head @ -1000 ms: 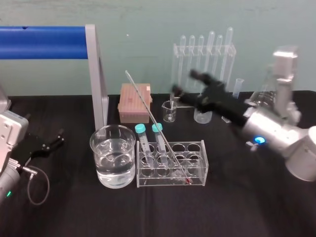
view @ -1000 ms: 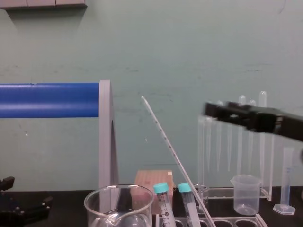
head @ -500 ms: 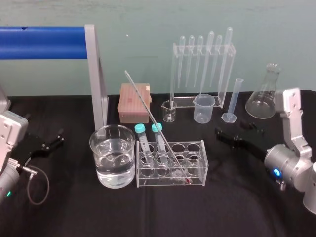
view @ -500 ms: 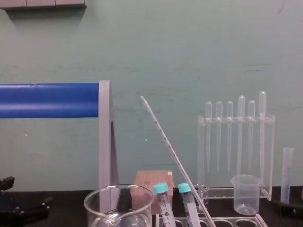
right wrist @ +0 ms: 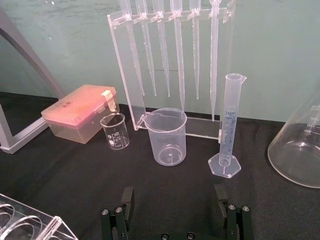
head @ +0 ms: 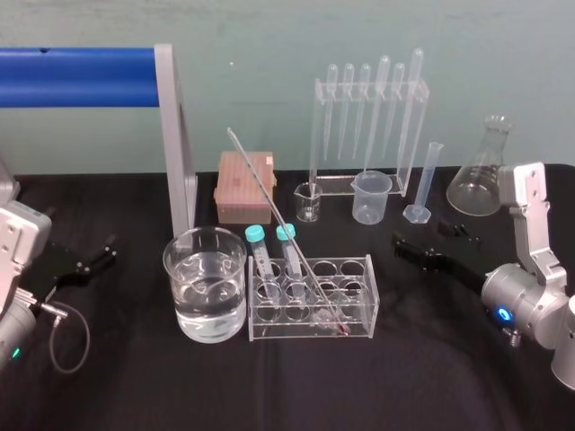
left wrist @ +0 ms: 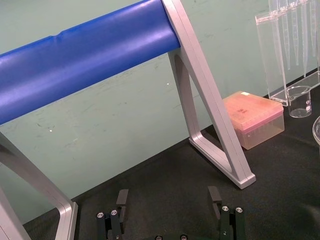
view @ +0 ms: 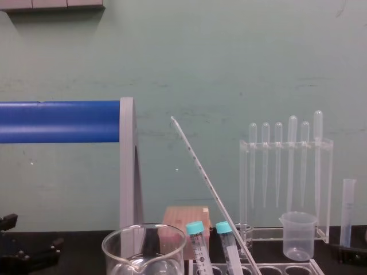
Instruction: Hold the thermometer with one hand and immerse one end into the beaker, then reinsert it into the test tube rack.
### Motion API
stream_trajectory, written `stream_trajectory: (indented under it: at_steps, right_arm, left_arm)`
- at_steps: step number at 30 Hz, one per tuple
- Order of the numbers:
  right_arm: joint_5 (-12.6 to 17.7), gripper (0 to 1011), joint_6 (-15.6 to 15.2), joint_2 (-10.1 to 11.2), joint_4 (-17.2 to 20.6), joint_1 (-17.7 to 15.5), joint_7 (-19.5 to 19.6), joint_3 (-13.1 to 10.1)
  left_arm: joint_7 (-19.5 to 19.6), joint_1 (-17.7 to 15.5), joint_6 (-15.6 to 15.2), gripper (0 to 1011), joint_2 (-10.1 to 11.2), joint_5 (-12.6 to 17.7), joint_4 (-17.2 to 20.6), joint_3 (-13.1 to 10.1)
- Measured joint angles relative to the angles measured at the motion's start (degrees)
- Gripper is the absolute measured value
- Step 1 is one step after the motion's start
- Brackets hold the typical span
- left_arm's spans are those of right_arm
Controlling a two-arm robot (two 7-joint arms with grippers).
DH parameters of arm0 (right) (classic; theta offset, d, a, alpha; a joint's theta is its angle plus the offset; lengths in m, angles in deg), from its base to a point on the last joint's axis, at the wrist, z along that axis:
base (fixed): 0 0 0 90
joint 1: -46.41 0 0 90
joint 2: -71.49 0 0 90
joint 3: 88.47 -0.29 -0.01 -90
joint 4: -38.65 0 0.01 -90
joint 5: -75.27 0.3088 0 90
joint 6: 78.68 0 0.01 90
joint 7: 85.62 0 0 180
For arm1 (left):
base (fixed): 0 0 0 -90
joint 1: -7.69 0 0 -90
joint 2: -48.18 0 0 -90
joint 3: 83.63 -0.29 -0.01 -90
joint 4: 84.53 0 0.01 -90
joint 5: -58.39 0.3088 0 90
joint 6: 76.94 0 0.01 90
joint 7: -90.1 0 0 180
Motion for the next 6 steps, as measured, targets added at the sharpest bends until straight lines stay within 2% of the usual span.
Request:
stream_trajectory:
  at_steps: [6]
  right_arm:
    - [0.19, 1003, 0.14, 0.05, 0.12, 0.03, -0.11, -0.05]
  left_arm:
    - [0.0, 0.0, 0.0, 1008, 0.0, 0.0, 0.0, 0.0]
